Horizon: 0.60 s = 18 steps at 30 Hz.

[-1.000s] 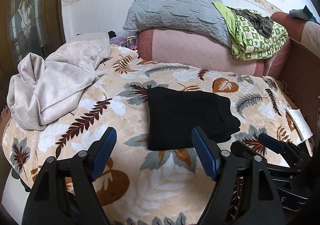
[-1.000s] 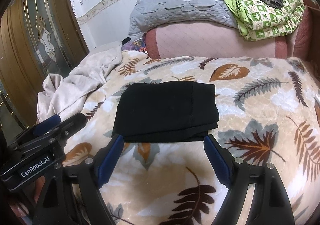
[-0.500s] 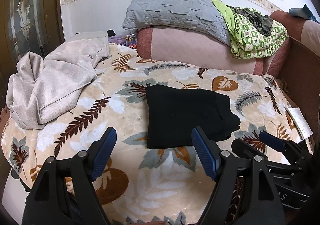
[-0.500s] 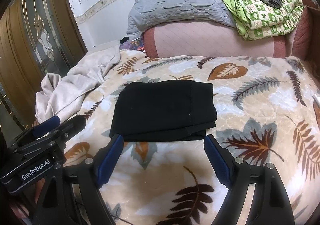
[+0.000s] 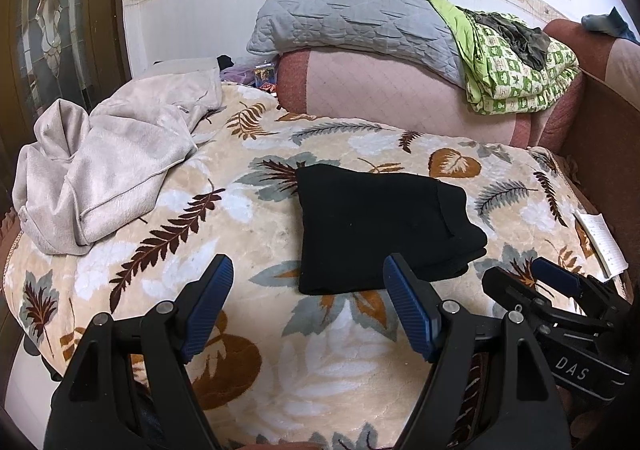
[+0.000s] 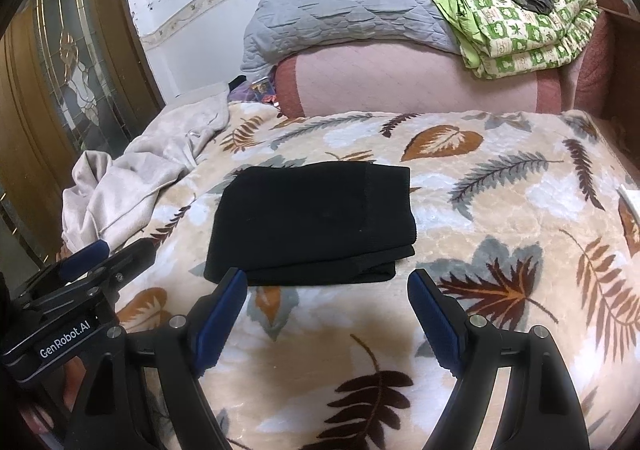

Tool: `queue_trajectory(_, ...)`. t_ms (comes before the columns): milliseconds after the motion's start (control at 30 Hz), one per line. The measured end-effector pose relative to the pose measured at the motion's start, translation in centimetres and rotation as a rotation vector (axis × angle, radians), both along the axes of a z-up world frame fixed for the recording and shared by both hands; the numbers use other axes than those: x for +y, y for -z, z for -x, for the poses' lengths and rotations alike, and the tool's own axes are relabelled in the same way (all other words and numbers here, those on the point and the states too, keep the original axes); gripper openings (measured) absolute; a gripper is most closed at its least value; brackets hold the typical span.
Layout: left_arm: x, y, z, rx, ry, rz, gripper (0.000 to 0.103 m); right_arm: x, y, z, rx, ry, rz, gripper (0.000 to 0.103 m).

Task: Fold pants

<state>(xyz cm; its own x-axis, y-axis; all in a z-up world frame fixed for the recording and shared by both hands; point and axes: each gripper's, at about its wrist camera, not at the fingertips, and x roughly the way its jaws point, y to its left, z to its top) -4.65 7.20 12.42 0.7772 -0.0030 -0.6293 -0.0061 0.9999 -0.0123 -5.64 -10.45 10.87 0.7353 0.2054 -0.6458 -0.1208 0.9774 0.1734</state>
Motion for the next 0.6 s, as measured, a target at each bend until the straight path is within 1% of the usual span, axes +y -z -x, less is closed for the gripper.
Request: queue_trajectory(600, 0.25, 1.01, -0.56, 0.029, -0.004, 0.013, 0.078, -0.38, 0.56, -0.45, 0.011, 0.007, 0.017, 0.084)
